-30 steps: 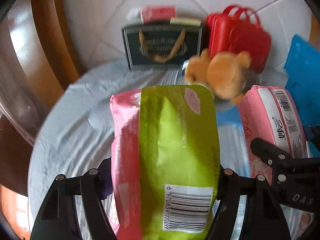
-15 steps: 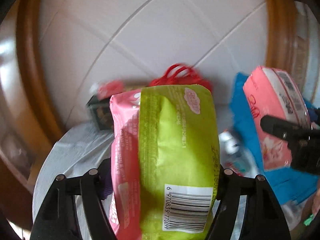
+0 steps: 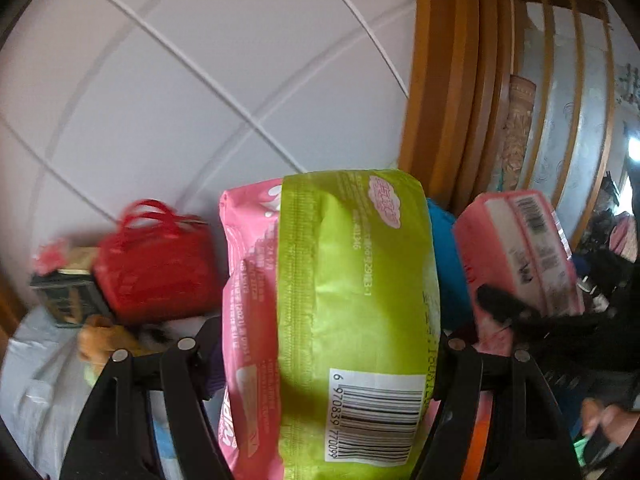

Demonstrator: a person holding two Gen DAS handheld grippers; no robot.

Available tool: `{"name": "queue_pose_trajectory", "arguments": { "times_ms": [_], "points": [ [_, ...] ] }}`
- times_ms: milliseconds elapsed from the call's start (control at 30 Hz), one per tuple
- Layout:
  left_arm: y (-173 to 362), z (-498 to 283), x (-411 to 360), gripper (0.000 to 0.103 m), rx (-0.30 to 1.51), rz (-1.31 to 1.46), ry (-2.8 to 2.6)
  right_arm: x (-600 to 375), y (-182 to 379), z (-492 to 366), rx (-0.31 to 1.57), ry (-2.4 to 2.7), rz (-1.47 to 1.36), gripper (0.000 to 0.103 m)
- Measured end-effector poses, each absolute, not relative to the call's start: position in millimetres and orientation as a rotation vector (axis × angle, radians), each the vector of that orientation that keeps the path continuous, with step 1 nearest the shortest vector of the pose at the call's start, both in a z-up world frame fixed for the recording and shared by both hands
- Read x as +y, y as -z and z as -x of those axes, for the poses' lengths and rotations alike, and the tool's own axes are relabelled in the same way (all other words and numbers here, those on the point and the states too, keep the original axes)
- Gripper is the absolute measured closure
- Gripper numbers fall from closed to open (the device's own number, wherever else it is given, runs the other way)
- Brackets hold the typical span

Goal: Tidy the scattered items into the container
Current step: 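Carry both packs into the blue crate and open both grippers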

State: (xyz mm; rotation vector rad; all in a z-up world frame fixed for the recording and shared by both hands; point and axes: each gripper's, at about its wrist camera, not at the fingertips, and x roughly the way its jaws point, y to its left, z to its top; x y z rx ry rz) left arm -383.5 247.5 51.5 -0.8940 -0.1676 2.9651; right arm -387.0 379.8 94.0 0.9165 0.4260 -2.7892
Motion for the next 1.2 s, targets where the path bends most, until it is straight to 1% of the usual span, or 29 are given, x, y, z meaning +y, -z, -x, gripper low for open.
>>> {"name": "queue_pose_trajectory", "arguments": {
  "times_ms": [100, 233, 333, 467, 533, 600, 667, 700, 867, 967, 1033, 1200],
  "points": [
    [-36.6, 442.2, 295.2, 0.032, -0.21, 1.084, -2.914, 419.9, -79.6, 453.8, 0.462, 2.732, -1.028, 0.013],
    [7.5, 516.2, 334.0, 0.032, -0.176, 1.382, -2.871, 450.1, -47.1, 522.8, 0.515, 2.658, -1.162, 0.014],
    [37.5, 544.6, 341.4, 0.032, -0.166, 1.525, -2.841, 464.1, -12.8, 558.8, 0.482, 2.594, -1.262, 0.014],
    [83.0, 561.0, 351.1, 0.032, -0.043, 1.675, -2.783, 471.1, 33.5, 595.3, 0.427, 2.499, -1.371, 0.014],
    [103.4, 562.9, 355.2, 0.032, 0.016, 1.767, -2.73, 470.4, 51.8, 600.0, 0.457, 2.461, -1.389, 0.014],
    [116.3, 566.4, 354.0, 0.032, -0.012, 1.848, -2.676, 469.8, 68.7, 606.4, 0.488, 2.431, -1.426, 0.014],
    [124.7, 568.3, 348.9, 0.032, -0.066, 1.9, -2.645, 465.5, 78.8, 607.9, 0.515, 2.418, -1.447, 0.014],
    [126.2, 568.5, 347.9, 0.031, -0.063, 1.912, -2.647, 463.7, 82.9, 608.2, 0.521, 2.407, -1.455, 0.014],
    [130.9, 568.0, 347.3, 0.029, -0.034, 1.959, -2.651, 461.3, 92.1, 609.3, 0.473, 2.369, -1.474, 0.013],
    [126.9, 565.8, 351.4, 0.029, 0.023, 1.934, -2.687, 462.4, 91.8, 610.0, 0.44, 2.363, -1.483, 0.011],
    [127.1, 566.3, 352.2, 0.029, 0.05, 1.933, -2.694, 461.2, 92.2, 609.0, 0.444, 2.359, -1.49, 0.01],
    [129.1, 568.9, 349.6, 0.029, 0.054, 1.946, -2.694, 466.7, 95.5, 613.6, 0.46, 2.348, -1.509, 0.01]
  ]
}}
